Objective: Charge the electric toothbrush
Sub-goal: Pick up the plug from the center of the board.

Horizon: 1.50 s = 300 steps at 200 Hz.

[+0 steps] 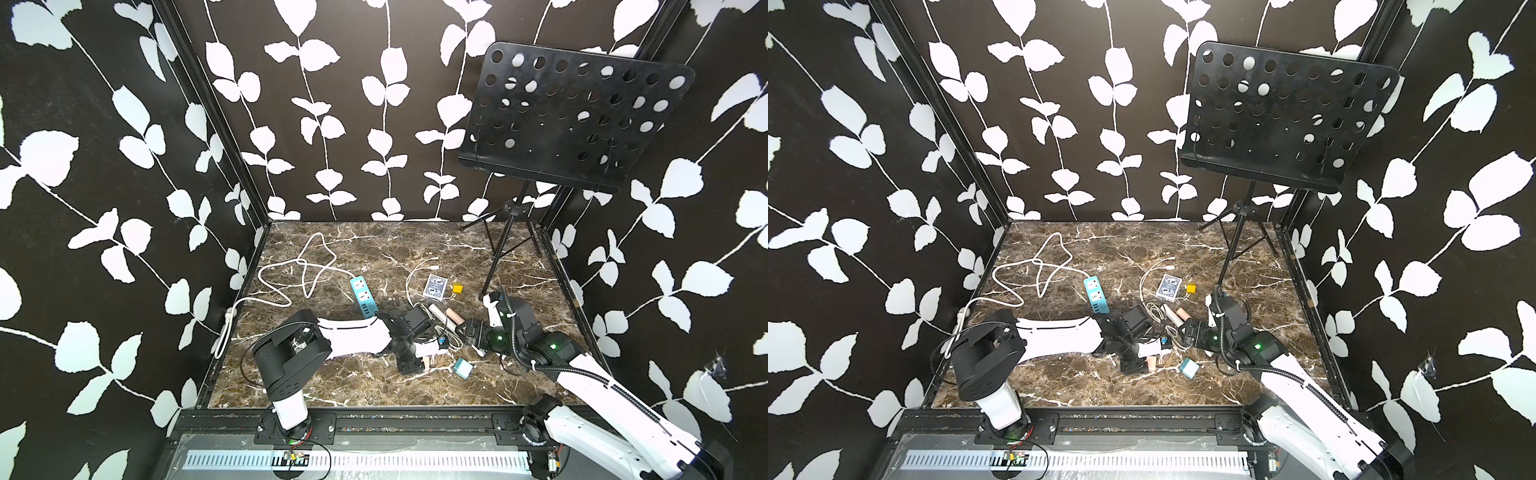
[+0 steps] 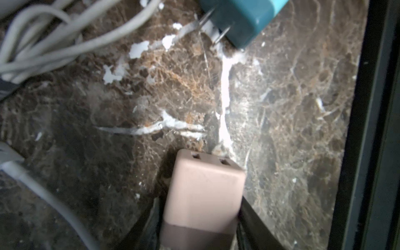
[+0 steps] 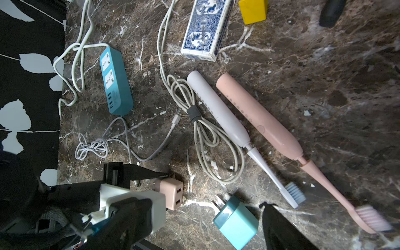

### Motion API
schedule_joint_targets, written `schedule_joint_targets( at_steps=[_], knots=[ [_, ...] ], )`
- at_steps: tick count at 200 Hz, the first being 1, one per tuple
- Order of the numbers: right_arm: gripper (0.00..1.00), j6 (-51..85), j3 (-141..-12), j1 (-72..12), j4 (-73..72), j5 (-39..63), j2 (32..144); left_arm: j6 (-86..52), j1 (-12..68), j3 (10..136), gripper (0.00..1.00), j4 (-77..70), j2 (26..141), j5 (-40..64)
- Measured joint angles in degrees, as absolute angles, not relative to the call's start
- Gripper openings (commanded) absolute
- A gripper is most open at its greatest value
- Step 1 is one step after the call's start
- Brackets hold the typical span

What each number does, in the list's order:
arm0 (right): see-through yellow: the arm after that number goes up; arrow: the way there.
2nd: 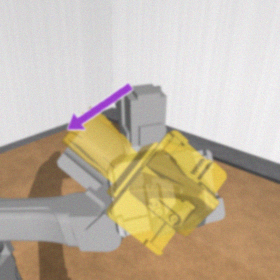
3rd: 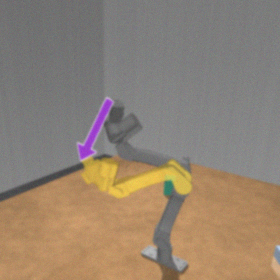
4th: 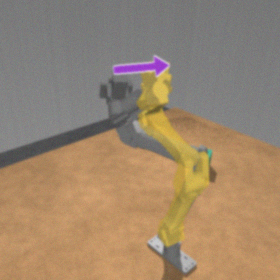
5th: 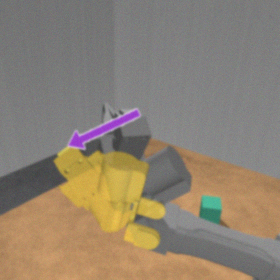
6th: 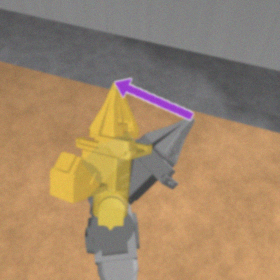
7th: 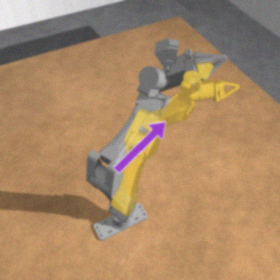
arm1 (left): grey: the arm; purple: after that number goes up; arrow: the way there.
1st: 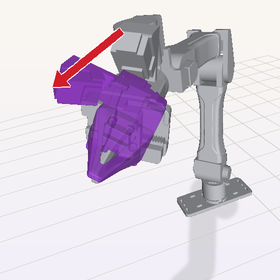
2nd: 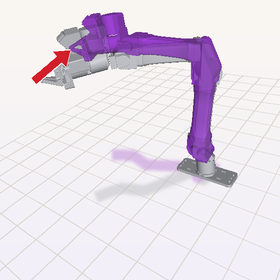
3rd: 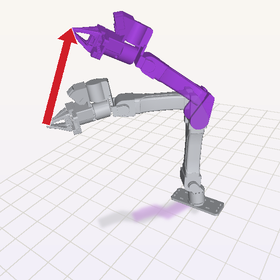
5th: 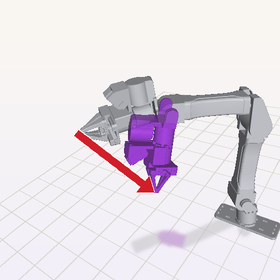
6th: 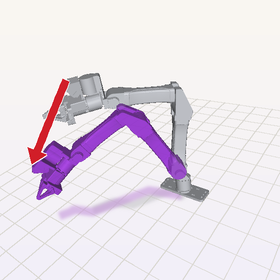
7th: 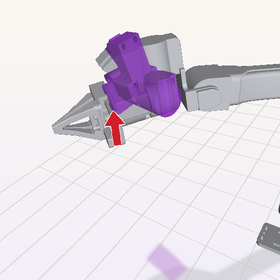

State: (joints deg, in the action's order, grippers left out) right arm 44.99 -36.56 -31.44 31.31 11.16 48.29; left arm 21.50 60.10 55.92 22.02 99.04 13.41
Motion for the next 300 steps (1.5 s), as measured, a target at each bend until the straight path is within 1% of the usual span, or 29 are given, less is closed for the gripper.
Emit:
schedule_joint_targets(
  at_steps=[11,30,39,53,67,94,122,149,166,185,217,233,300],
  knots=[
    [0.87,44.9,-36.5,-31.2,31.2,11.4,48.3,21.5,60.1,55.9,0.37,22.0,99.0,13.2],
    [0.84,44.6,-36.2,-30.9,31.1,12.1,48.2,21.3,60.1,55.6,0.28,21.5,98.6,12.8],
    [0.84,44.6,-36.1,-30.7,31.2,12.6,48.2,21.0,60.1,55.2,0.26,20.9,98.1,12.6],
    [0.82,44.6,-36.1,-30.3,31.1,13.3,47.9,20.2,60.1,54.4,0.18,19.8,96.6,12.1],
    [0.81,44.7,-36.1,-30.1,30.9,14.4,47.5,19.0,60.1,53.4,0.14,17.7,94.0,11.0],
    [0.8,46.1,-36.1,-30.0,28.7,18.5,48.1,17.0,59.6,52.5,0.12,13.2,88.2,10.0],
    [0.79,48.6,-36.1,-30.6,23.9,23.5,52.1,16.3,59.1,52.5,0.1,8.8,83.9,10.1],
    [0.76,51.1,-36.1,-34.0,18.2,26.1,57.1,16.2,58.6,52.4,0.1,6.8,82.5,11.0],
    [0.7,51.9,-36.2,-36.0,14.8,27.2,60.0,16.1,58.3,52.4,0.09,6.2,81.7,11.9],
    [0.67,52.1,-36.8,-36.9,12.4,27.7,61.9,16.1,58.1,51.9,0.08,6.3,80.8,12.8],
    [0.61,51.9,-36.9,-37.1,9.5,27.9,62.1,16.1,58.0,51.6,0.07,6.2,79.3,13.6],
    [0.53,52.1,-37.4,-37.2,8.8,28.2,62.1,16.1,58.0,51.6,0.06,5.9,79.0,13.7],
    [0.48,52.2,-37.5,-37.1,7.5,28.4,59.9,16.1,57.7,51.3,0.05,5.7,78.7,12.9]
  ],
)
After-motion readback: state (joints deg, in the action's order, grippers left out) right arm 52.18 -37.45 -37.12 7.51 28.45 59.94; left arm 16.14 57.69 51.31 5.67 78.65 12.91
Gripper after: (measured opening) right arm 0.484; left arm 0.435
